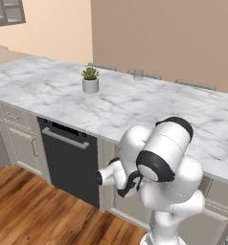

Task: Take a straw from the drawer in front and place it inside the glass cup on the dining counter.

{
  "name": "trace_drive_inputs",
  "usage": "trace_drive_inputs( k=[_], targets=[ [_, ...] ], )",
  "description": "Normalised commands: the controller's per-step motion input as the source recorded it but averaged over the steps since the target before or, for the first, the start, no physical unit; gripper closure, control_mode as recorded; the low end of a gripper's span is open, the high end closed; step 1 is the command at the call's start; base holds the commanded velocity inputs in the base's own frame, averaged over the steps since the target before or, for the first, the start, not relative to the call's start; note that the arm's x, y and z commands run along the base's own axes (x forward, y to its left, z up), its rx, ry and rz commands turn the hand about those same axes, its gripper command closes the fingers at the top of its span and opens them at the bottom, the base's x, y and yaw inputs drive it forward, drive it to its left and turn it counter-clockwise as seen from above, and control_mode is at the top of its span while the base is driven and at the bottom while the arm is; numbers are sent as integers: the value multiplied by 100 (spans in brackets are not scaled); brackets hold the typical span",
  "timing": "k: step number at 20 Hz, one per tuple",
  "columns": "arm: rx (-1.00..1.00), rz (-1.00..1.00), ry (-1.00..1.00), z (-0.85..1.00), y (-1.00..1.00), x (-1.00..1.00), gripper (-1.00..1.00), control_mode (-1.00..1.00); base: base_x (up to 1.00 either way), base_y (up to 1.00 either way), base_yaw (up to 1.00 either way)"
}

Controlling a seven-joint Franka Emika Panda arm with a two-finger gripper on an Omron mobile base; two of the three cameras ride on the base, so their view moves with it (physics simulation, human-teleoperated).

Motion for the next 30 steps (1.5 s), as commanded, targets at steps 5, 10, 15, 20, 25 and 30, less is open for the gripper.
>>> trace_drive_inputs(
  k=[5,10,15,20,25,30],
  targets=[
    [-10,0,-4,-22,0,14,-100,-100,0,0,0],
    [-6,0,-4,4,-5,29,-100,-100,0,0,0],
    [-1,0,-1,-4,-2,27,-100,-100,0,0,0],
    [0,0,0,-11,-15,37,-100,-100,0,0,0],
    [0,0,0,1,-26,35,-100,-100,0,0,0],
    [0,0,0,-3,-31,36,-100,-100,0,0,0]
  ],
)
